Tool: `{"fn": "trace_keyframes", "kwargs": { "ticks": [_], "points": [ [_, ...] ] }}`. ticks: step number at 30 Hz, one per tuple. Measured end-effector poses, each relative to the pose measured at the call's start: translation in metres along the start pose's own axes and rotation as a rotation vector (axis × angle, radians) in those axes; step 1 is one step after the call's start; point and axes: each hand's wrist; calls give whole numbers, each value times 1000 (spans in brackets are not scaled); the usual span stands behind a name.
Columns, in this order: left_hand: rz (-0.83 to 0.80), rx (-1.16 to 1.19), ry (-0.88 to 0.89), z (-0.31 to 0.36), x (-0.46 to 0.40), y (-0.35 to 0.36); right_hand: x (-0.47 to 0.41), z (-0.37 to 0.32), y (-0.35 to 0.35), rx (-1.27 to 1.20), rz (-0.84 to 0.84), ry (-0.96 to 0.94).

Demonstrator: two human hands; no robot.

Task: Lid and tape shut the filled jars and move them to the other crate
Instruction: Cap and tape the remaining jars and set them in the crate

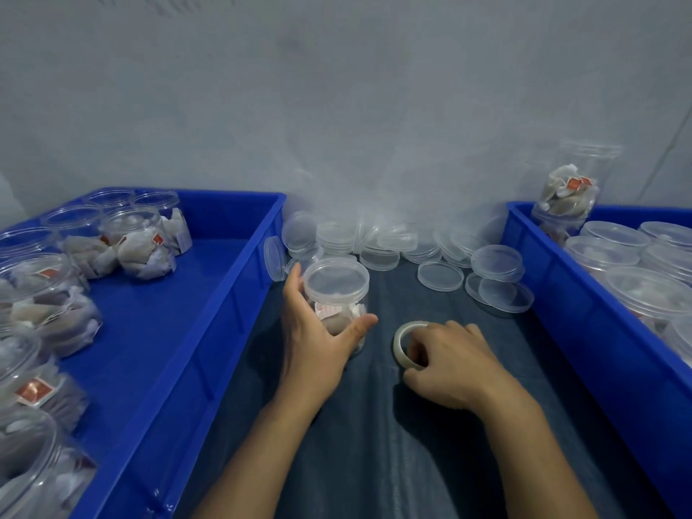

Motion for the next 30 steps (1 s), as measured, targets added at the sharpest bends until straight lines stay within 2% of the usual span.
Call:
{"fn": "trace_keyframes", "kwargs": {
  "ticks": [2,5,8,11,14,21,30],
  "points": [
    [113,-59,117,7,3,0,-1,-2,0,-11,76,-20],
    [294,-265,389,14,5,1,-1,-8,0,-127,270,-26],
    [354,-424,547,22,7,3,-1,-18,0,-287,476,-160],
    [273,-395,539,28,11,6,2,-32,-1,-313,718,-325],
    [194,-328,467,32,11,4,4,-41,2,-293,808,-394],
    [197,-281,456,35,14,1,0,-47,6,-209,892,-465],
    [178,-220,441,36,13,-4,-1,-41,7,-166,884,-516]
  ]
}}
Point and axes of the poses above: each hand's wrist, its own x-axis away from the middle knuckle, its own y-axis out of the palm, z = x × y, and after that the axes turned 14 degrees about -z, right-handed
